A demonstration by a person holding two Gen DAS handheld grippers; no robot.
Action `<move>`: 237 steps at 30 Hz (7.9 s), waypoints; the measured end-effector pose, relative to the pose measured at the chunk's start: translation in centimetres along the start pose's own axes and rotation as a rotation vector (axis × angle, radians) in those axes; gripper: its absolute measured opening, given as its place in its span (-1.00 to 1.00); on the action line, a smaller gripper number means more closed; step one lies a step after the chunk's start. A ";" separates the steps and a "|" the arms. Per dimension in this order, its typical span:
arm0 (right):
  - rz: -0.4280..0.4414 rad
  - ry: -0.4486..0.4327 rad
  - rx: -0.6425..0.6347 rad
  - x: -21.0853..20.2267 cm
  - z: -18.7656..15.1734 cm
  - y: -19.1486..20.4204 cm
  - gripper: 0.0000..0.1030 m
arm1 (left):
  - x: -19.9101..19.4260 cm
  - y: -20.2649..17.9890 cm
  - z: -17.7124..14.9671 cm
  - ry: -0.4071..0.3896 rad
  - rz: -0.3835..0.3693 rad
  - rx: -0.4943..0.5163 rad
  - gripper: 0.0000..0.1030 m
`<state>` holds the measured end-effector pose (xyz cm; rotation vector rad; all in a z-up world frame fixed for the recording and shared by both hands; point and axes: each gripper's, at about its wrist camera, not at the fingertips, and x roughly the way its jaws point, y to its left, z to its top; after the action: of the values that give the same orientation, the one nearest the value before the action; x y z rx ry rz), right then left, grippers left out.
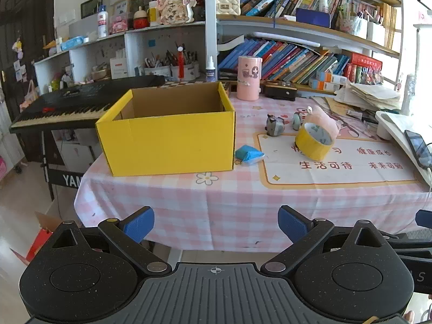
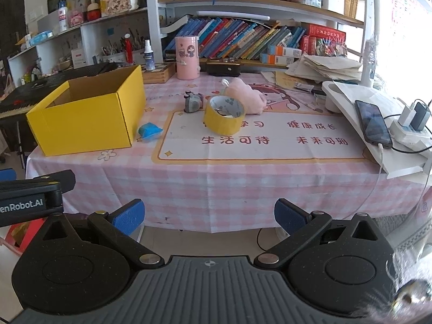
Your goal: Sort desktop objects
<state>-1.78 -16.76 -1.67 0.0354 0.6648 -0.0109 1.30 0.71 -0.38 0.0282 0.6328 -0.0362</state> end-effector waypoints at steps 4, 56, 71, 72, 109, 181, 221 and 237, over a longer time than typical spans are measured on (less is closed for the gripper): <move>0.004 0.000 -0.006 0.0 0.0 0.0 1.00 | 0.0 0.3 -0.1 0.001 -0.005 -0.006 0.93; -0.078 -0.013 0.025 1.2 1.4 0.4 1.00 | 1.9 2.8 0.5 0.000 -0.018 -0.078 0.93; -0.013 0.009 0.043 3.8 2.5 -1.3 1.00 | 4.2 1.0 1.4 0.018 -0.031 -0.074 0.92; -0.008 0.011 0.046 4.1 2.7 -1.5 1.00 | 4.4 0.6 1.5 0.021 -0.026 -0.064 0.92; 0.280 0.108 -0.078 23.7 13.8 -9.3 1.00 | 14.0 -10.0 7.1 0.125 0.121 -0.064 0.90; 0.234 0.081 -0.113 16.4 12.7 -14.0 0.60 | 20.1 -10.9 7.0 0.165 0.016 -0.156 -0.49; 0.297 0.161 -0.141 1.5 1.4 6.4 0.61 | -1.7 7.3 -1.9 0.037 -0.076 -0.124 -0.49; 0.380 0.189 -0.230 0.7 0.8 10.8 0.61 | -3.3 10.2 -2.6 0.006 -0.035 -0.158 -0.49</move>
<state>-0.48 -5.95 -1.14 -0.0601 0.8363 0.4391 -2.47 11.09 -0.37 -0.1357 0.6410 -0.0199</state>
